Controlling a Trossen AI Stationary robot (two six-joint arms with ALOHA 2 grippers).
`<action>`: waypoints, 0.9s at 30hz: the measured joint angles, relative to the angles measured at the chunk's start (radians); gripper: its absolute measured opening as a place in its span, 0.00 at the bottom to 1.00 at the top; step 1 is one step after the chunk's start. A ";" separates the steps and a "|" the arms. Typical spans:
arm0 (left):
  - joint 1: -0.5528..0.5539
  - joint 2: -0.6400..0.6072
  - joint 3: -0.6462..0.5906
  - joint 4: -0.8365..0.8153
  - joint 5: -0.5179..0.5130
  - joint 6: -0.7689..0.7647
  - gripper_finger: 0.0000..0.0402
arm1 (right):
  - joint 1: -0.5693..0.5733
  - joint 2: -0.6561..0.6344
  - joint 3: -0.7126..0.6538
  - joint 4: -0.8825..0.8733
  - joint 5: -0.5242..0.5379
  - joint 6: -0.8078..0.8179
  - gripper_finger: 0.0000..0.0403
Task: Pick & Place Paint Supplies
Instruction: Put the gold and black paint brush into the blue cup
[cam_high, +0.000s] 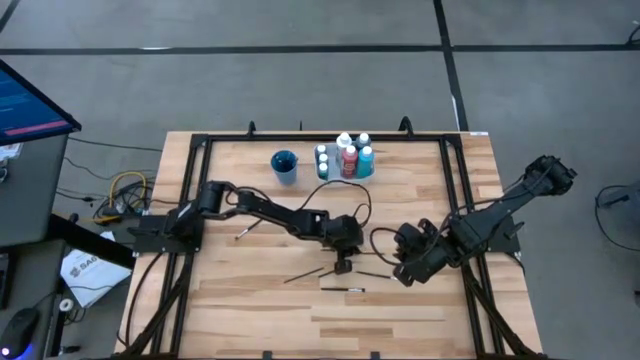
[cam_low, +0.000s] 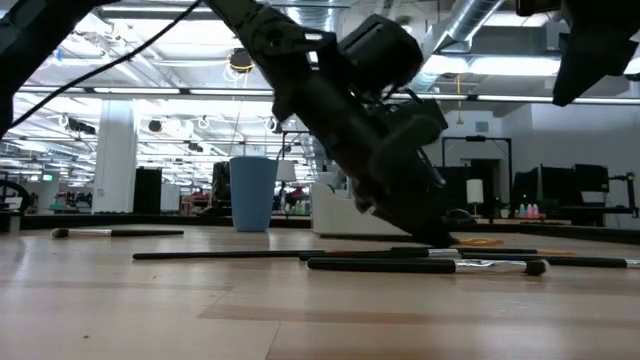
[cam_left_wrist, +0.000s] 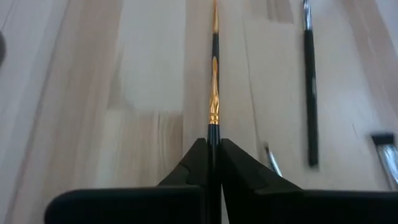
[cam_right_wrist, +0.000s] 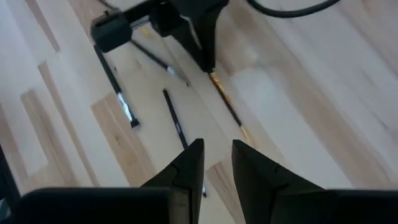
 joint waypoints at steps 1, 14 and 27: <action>0.000 -0.019 -0.002 -0.021 -0.004 -0.003 0.02 | 0.000 0.000 0.000 0.005 0.014 0.000 0.19; 0.102 -0.544 -0.277 -0.020 -0.219 -0.046 0.02 | 0.020 -0.009 0.000 0.102 0.255 0.045 0.19; 0.411 -1.016 -0.875 0.803 -0.397 -0.023 0.01 | -0.005 -0.007 0.000 0.163 0.295 0.045 0.19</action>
